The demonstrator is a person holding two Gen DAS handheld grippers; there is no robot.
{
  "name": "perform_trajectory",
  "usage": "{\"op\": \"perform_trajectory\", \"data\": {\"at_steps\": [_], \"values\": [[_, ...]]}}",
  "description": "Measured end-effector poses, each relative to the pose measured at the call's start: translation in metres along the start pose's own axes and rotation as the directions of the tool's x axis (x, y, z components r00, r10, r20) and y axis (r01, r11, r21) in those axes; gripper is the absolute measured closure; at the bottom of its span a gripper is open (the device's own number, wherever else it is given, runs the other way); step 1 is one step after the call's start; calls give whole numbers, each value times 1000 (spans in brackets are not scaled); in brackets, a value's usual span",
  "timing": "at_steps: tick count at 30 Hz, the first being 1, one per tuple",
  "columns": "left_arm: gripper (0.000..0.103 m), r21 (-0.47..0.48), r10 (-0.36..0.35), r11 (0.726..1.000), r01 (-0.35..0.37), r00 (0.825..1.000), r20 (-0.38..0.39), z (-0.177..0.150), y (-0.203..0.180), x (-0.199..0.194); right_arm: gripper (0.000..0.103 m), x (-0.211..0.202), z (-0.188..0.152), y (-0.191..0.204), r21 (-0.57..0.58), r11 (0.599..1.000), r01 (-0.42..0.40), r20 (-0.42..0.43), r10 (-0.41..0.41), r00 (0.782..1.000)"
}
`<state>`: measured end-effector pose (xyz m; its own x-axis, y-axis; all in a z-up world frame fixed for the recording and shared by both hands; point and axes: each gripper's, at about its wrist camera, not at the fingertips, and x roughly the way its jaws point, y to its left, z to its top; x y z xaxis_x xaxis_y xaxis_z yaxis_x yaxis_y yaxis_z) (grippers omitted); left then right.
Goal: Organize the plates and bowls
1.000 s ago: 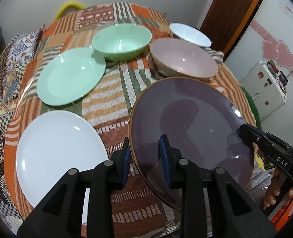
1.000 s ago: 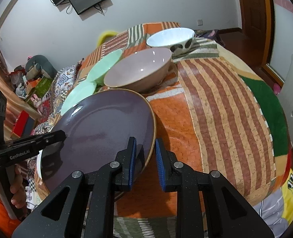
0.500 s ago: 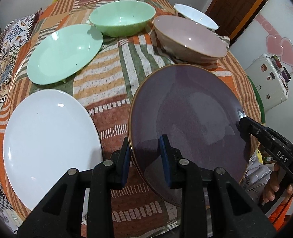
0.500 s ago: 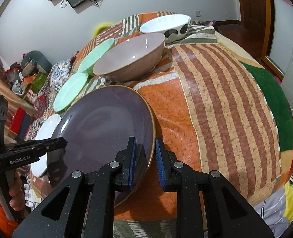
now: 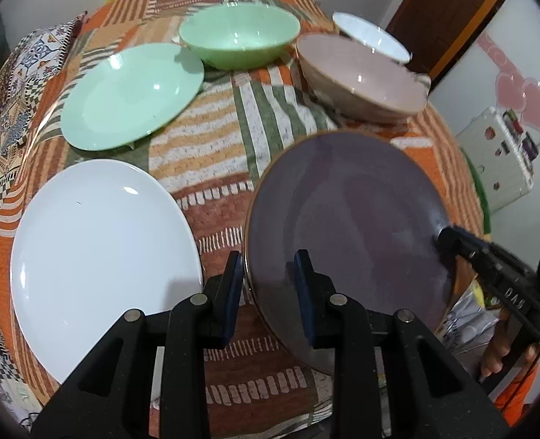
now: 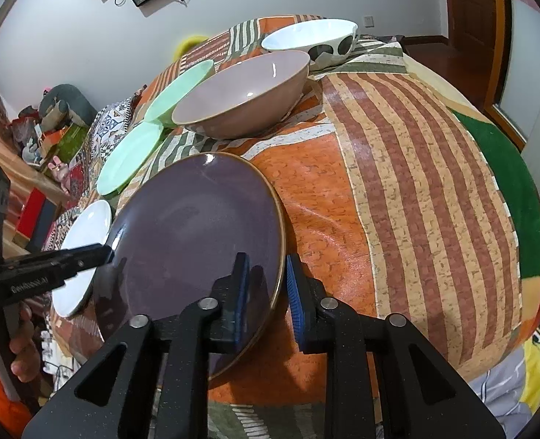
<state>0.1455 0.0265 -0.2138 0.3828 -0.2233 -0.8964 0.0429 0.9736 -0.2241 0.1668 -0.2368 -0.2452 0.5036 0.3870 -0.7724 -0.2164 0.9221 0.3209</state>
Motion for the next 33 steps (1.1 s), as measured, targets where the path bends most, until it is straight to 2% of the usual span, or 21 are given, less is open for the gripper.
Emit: {"op": "perform_trajectory", "data": {"at_steps": [6, 10, 16, 20, 22, 24, 28, 33], "values": [[75, 19, 21, 1000, -23, 996, 90, 0, -5, -29, 67, -20, 0, 6, -31, 999, 37, 63, -35, 997], [75, 40, 28, 999, -34, 987, 161, -1, -12, -50, 66, -34, 3, 12, -45, 999, 26, 103, -22, 994], [75, 54, 40, 997, -57, 958, 283, -4, -13, -92, 60, -54, 10, 34, -90, 996, 7, 171, 8, 985], [74, 35, 64, 996, -82, 932, 357, -10, -4, -117, 57, -64, 14, 50, -122, 992, -9, 215, 35, 976], [71, 26, 84, 994, -102, 918, 386, -14, 1, -129, 57, -68, 16, 59, -138, 990, -18, 229, 49, 972], [62, 17, 103, 992, -121, 903, 418, -18, 6, -139, 55, -71, 18, 67, -155, 988, -28, 244, 66, 968], [56, 7, 137, 987, -159, 874, 465, -28, 18, -157, 48, -77, 21, 86, -192, 980, -48, 274, 101, 956], [35, -41, 201, 977, -209, 839, 505, -40, 39, -176, 40, -76, 25, 107, -237, 969, -75, 284, 143, 948]]}}
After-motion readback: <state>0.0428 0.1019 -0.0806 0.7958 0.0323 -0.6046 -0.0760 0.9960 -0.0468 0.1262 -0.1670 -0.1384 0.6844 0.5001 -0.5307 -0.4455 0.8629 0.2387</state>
